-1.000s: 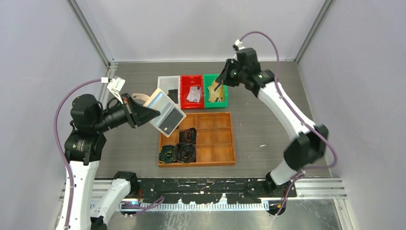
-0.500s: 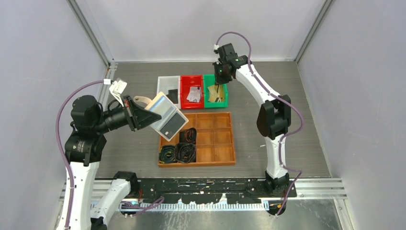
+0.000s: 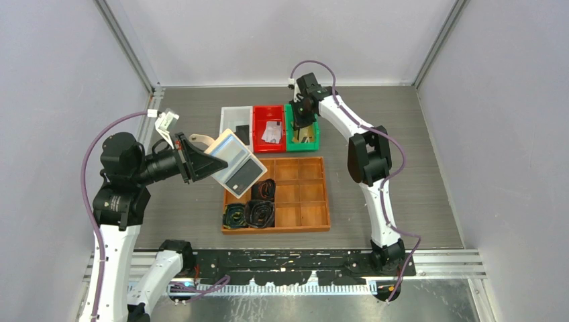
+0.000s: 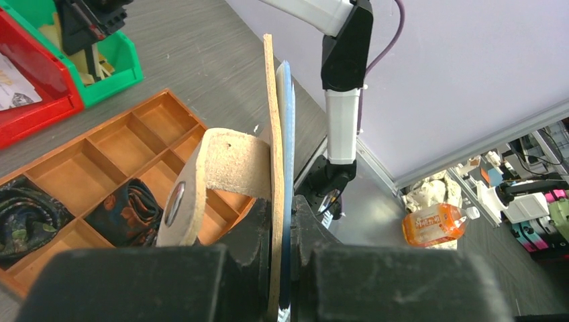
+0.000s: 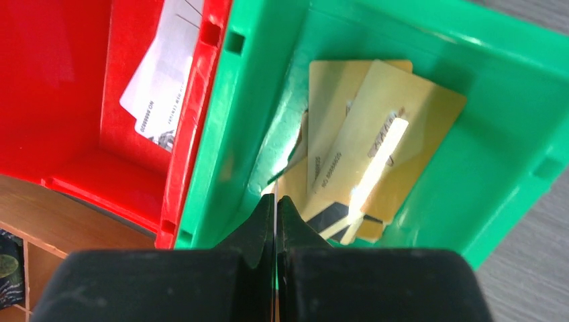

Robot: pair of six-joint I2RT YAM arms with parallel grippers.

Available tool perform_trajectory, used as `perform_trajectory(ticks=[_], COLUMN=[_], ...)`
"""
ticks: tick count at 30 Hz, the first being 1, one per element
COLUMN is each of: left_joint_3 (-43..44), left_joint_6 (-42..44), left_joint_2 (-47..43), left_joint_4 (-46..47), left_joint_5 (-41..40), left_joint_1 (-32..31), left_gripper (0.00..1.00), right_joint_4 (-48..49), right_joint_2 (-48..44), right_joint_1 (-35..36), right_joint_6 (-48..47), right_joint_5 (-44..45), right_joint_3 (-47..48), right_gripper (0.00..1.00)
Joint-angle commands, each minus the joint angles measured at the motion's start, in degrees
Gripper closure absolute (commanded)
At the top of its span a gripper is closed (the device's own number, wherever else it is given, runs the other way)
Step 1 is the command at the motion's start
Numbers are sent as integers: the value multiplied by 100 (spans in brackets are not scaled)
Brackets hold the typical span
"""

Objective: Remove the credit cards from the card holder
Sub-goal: Place the credit card in the storage box.

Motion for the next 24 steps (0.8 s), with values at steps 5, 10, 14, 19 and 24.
perform_trajectory(ticks=[5,10,14,19,24], left_joint_3=[93,-36,-93,-71,-79], left_joint_6=[-45,59,91,87,145], left_joint_2=[-16,40,207,377,384], left_joint_4=[479,564,678,772,717], left_joint_5=[256,130,20,20,28], left_joint_1=[4,0,3,5,-1], left_gripper=[100,100,100,100,100], right_joint_4=[454,585,824,1325,1567], right_joint_2=[257,235,50,-422,-974], right_joint_1=[38,40,35,39,38], right_joint_6=[-347,-406,-419,-449,-420], right_joint_5=[-343,-250,-43,303,629], right_joint_3=[506,456,229,-348,-658], right_gripper=[99,86,69,47,38])
